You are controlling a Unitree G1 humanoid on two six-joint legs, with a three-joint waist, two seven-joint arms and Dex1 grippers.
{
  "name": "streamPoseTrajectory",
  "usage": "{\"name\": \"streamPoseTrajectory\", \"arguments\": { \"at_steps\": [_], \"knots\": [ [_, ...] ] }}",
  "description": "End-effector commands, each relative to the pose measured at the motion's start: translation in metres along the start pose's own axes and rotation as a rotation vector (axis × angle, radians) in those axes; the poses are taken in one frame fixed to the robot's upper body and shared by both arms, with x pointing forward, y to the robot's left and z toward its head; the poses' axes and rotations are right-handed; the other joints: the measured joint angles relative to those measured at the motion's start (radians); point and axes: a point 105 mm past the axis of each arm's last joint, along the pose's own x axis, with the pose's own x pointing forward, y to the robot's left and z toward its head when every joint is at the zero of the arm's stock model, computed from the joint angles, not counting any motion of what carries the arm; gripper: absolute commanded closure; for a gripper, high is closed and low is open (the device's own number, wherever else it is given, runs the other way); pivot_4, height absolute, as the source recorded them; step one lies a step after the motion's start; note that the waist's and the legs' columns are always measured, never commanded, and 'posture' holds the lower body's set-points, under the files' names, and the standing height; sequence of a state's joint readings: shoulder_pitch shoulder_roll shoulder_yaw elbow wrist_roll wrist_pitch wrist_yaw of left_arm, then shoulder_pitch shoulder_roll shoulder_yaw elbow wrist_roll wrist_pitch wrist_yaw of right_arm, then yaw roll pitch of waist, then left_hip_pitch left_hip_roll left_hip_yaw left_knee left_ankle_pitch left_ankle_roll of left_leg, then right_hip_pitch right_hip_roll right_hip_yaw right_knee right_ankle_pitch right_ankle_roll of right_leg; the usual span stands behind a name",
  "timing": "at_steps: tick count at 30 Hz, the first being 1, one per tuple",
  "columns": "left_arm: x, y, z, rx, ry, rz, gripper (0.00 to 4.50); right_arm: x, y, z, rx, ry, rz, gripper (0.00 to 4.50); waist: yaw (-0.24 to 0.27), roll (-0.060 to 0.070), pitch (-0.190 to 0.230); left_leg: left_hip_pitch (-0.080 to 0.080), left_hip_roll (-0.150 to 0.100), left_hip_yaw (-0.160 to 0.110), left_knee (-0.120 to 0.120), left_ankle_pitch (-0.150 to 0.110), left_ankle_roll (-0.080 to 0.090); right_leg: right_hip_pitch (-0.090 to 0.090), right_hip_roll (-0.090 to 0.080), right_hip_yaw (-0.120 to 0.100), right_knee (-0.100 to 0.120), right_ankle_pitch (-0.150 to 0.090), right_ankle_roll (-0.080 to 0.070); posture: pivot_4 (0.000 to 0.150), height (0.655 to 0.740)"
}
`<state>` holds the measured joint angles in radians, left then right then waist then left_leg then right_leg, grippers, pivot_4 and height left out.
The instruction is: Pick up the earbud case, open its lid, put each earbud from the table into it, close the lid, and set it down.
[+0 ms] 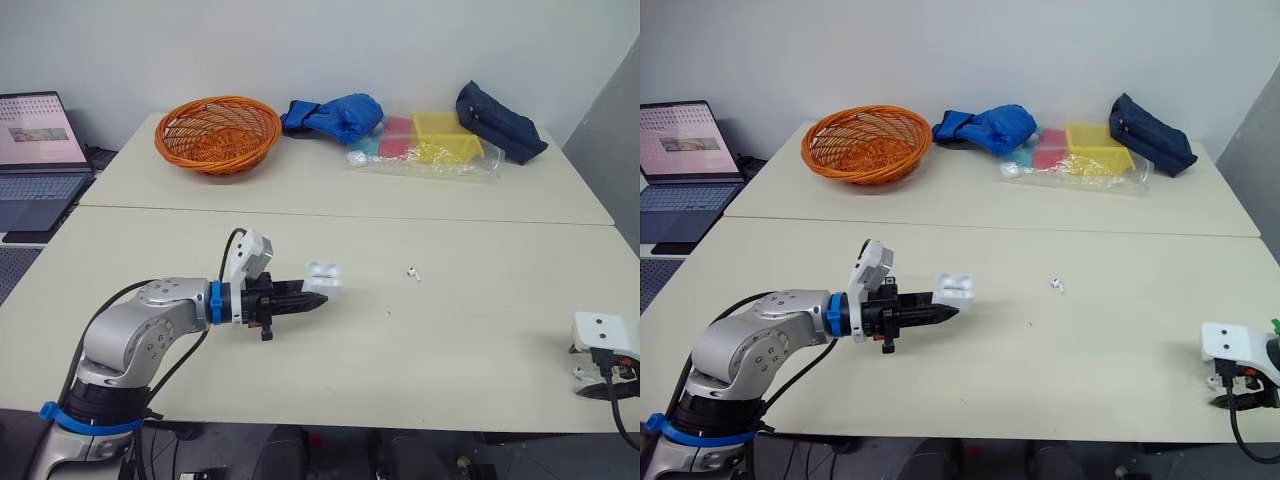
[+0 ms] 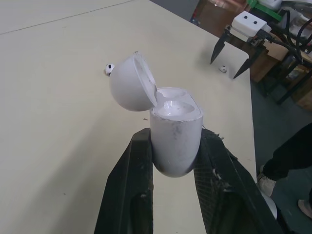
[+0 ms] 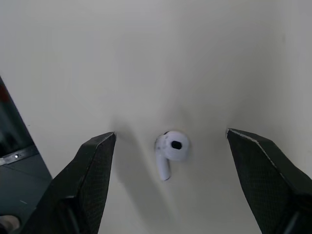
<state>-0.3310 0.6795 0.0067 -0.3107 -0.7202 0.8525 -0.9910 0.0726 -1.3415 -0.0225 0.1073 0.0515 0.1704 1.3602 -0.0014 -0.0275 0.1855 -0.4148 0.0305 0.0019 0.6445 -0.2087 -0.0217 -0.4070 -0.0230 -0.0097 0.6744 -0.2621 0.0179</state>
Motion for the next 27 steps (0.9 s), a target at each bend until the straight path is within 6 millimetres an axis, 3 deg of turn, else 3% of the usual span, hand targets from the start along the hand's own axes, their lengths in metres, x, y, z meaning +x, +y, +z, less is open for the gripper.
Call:
{"name": "streamPoseTrajectory", "arguments": {
  "at_steps": [1, 4, 19, 27],
  "knots": [
    [-0.001, -0.007, 0.01, 0.04, -0.023, -0.014, 3.75, -0.009, -0.002, -0.003, 0.034, 0.01, -0.021, 1.34, 0.0, 0.0, 0.0, 0.0, 0.0, 0.0, 0.0, 0.0, 0.0, 0.0, 0.0, 0.0, 0.0, 0.0, 0.0, 0.15, 0.74],
    [-0.001, -0.007, 0.01, 0.042, -0.022, -0.015, 3.75, -0.007, -0.004, -0.003, 0.07, -0.005, -0.034, 2.32, 0.0, 0.0, 0.0, 0.001, 0.0, 0.0, 0.0, 0.0, 0.0, 0.0, 0.0, 0.0, 0.001, -0.002, -0.004, 0.15, 0.74],
    [-0.002, -0.005, 0.009, 0.044, -0.013, -0.004, 3.75, -0.002, -0.016, 0.016, 0.148, -0.091, -0.078, 2.32, -0.001, 0.0, 0.0, 0.002, 0.0, 0.001, 0.001, 0.0, 0.0, 0.0, 0.0, 0.001, 0.003, -0.001, -0.003, 0.15, 0.74],
    [-0.004, -0.006, 0.007, 0.041, -0.013, 0.001, 3.75, -0.003, -0.006, 0.001, 0.131, -0.027, -0.043, 2.32, -0.001, 0.0, 0.0, 0.002, 0.0, 0.001, 0.0, 0.0, 0.0, 0.0, 0.0, 0.0, 0.003, -0.001, -0.001, 0.15, 0.74]
  ]
}}
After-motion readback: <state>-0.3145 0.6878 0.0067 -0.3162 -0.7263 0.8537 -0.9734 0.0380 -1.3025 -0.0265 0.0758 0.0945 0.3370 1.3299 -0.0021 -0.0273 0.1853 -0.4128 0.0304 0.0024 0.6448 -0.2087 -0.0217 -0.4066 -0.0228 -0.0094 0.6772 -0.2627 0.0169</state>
